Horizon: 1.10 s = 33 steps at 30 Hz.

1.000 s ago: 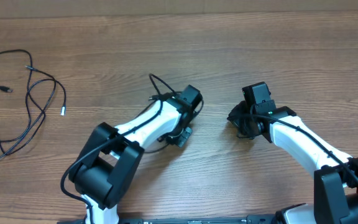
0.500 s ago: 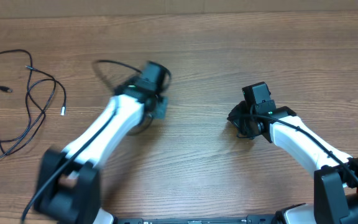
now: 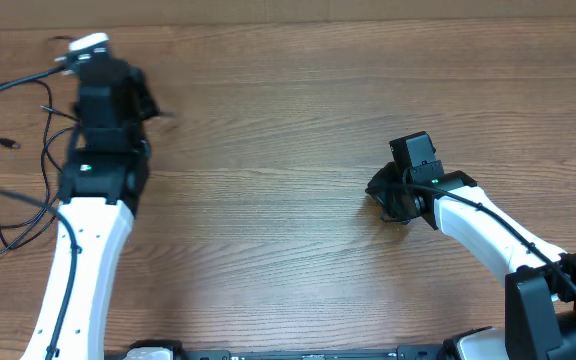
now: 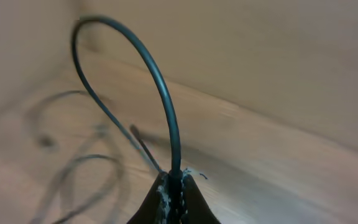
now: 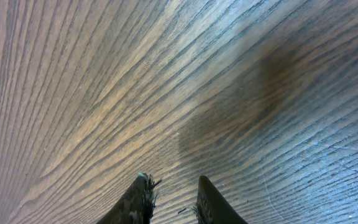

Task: Untangle cables
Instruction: 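Carry the black cable with the left gripper to the far left edge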

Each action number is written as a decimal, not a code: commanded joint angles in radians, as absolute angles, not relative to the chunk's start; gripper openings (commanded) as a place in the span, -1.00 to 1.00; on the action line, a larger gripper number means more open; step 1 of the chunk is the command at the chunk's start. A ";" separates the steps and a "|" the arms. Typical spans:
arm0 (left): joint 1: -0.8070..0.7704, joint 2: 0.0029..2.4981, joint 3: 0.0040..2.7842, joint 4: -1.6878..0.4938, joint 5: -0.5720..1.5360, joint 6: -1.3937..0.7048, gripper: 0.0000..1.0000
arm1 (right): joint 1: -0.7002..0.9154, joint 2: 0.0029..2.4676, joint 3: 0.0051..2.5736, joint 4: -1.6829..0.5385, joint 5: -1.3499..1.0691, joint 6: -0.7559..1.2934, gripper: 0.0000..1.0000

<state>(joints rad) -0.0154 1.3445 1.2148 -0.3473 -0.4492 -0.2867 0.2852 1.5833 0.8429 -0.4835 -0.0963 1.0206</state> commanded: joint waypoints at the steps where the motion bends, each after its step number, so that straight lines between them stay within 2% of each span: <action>1: 0.073 1.335 1.224 -0.349 -0.642 -0.387 -0.92 | 0.288 1.586 0.835 -0.480 -0.082 1.021 -0.54; 14: 0.332 1.370 1.224 -0.445 -0.552 -0.558 -0.92 | 0.288 1.586 0.835 -0.480 -0.080 1.021 -0.54; 28: 0.426 1.485 1.224 -0.444 -0.458 -0.565 -0.90 | 0.288 1.586 0.835 -0.480 -0.080 1.021 -0.54; 30: 0.426 1.506 1.224 -0.441 -0.458 -0.565 -0.79 | 0.288 1.586 0.835 -0.481 -0.080 1.021 -0.54; 32: 0.426 1.524 1.224 -0.440 -0.458 -0.565 -0.48 | 0.288 1.586 0.835 -0.481 -0.080 1.021 -0.54; 33: 0.426 1.529 1.224 -0.440 -0.457 -0.565 -0.25 | 0.288 1.586 0.835 -0.481 -0.080 1.021 -0.54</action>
<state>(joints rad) 0.4217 1.5131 1.2148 -0.4477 -0.4660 -0.5537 0.2852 1.5833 0.8429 -0.4839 -0.0959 1.0206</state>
